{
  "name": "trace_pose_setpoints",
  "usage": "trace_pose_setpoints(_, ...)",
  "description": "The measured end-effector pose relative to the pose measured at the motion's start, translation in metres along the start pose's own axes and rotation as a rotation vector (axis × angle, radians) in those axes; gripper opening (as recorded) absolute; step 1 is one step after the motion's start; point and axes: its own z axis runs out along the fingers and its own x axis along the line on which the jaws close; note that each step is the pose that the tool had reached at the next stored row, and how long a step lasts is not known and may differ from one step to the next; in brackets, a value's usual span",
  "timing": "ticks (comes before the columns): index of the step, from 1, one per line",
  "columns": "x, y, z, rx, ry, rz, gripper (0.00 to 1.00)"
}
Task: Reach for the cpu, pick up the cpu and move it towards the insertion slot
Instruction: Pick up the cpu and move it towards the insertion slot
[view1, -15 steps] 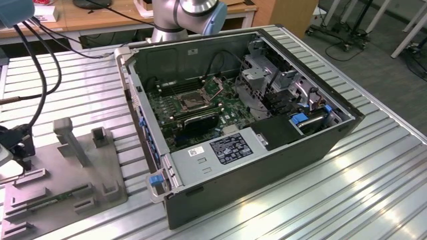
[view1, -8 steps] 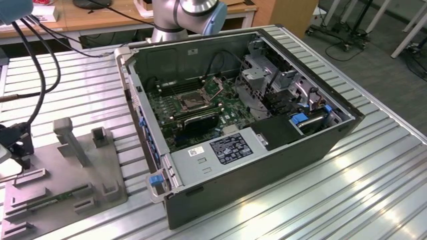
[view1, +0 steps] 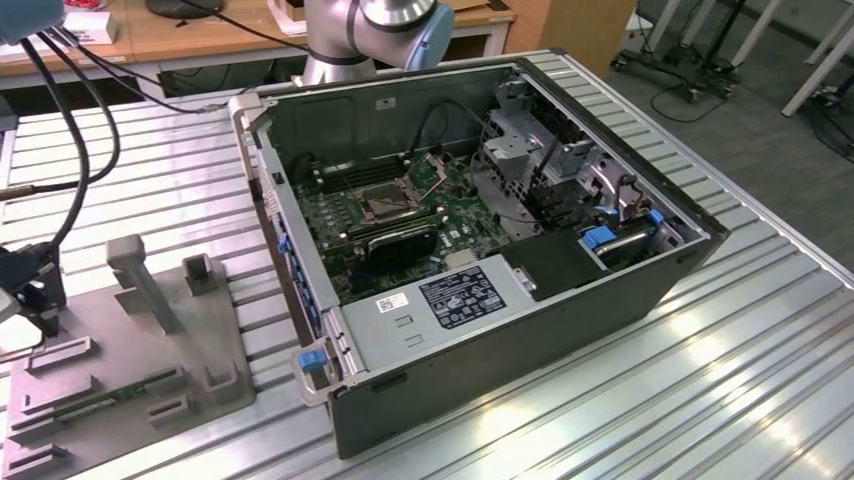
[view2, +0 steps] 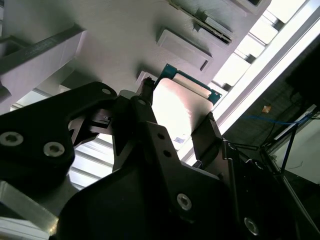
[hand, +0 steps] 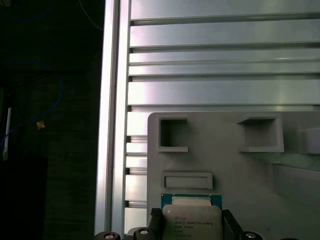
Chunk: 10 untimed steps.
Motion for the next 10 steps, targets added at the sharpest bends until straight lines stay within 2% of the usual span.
trace_pose_setpoints(10, 0.0, 0.0003, -0.0042, 0.0001, 0.0001, 0.0, 0.55)
